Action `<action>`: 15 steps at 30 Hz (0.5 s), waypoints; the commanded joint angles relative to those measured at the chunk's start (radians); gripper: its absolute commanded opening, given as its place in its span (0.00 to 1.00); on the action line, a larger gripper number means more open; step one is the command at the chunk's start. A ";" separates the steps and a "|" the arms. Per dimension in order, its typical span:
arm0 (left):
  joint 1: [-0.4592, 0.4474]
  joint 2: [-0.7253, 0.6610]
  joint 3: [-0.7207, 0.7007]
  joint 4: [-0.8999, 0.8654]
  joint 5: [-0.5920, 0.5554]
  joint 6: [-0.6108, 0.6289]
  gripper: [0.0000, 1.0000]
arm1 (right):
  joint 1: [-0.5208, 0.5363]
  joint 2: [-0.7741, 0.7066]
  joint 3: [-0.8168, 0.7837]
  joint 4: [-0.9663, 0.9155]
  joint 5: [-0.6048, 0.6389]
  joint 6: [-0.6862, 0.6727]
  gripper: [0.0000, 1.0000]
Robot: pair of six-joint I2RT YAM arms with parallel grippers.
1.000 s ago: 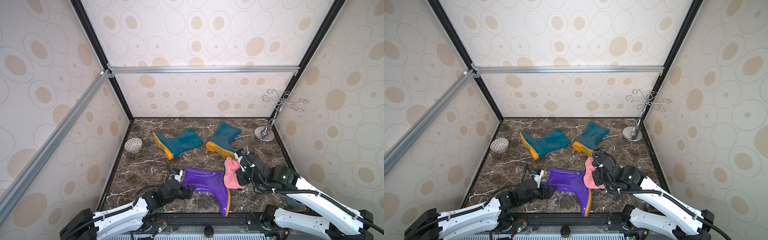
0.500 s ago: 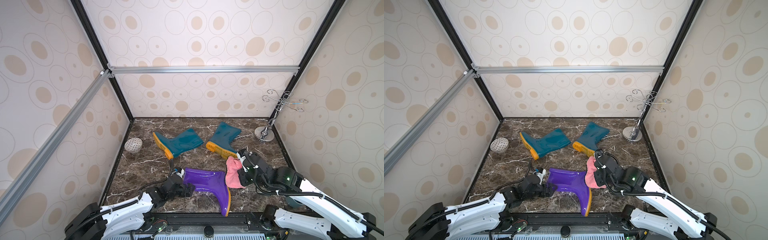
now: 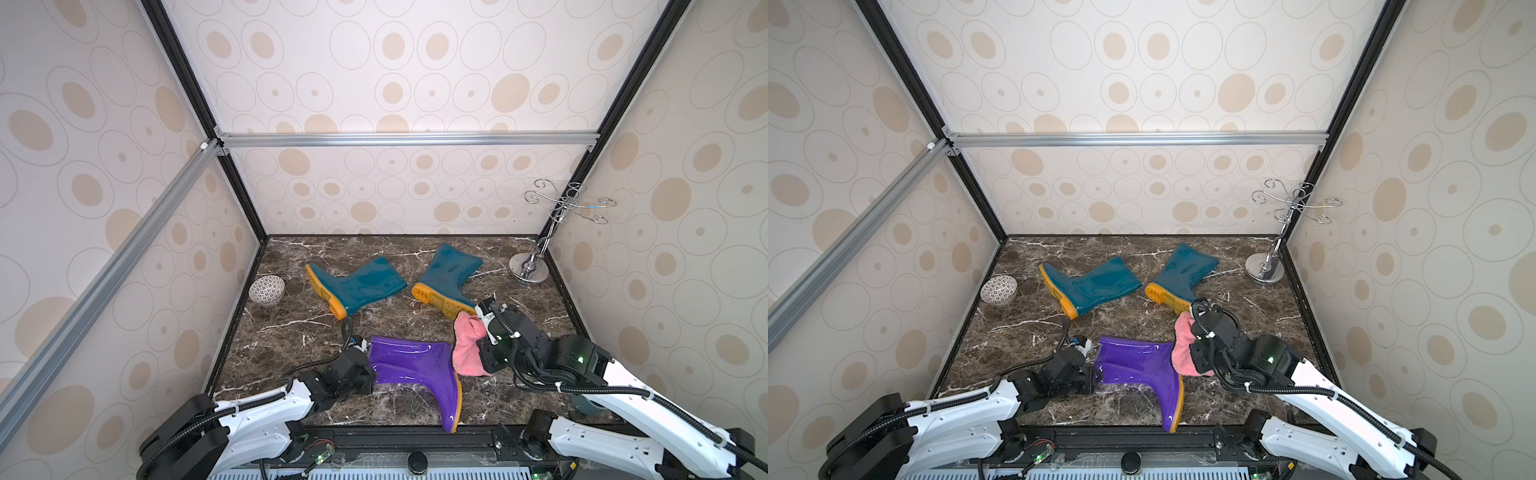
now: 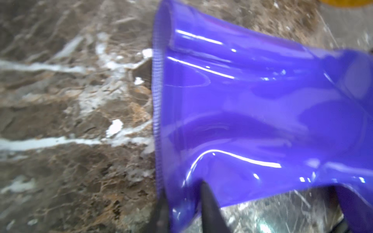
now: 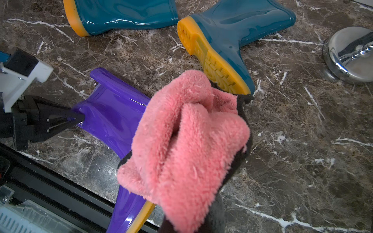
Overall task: Wipe the rubber boots with a cloth
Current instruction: Pick up the rubber boot from the center of the board.
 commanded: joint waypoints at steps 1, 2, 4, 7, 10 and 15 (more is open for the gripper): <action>-0.003 -0.004 0.057 -0.038 -0.031 0.021 0.00 | -0.001 -0.019 -0.013 -0.028 0.033 -0.004 0.00; -0.003 -0.019 0.085 -0.060 -0.055 0.032 0.00 | -0.001 -0.024 -0.013 -0.031 0.040 -0.006 0.00; -0.002 -0.044 0.157 -0.118 -0.111 0.070 0.00 | -0.001 -0.030 -0.006 -0.037 0.050 -0.007 0.00; 0.002 -0.047 0.315 -0.204 -0.205 0.157 0.00 | -0.001 -0.039 0.008 -0.040 0.072 -0.014 0.00; 0.004 0.010 0.484 -0.283 -0.254 0.252 0.00 | -0.001 -0.042 0.026 -0.044 0.099 -0.025 0.00; 0.005 0.079 0.636 -0.300 -0.336 0.356 0.00 | -0.002 -0.059 0.042 -0.049 0.140 -0.035 0.00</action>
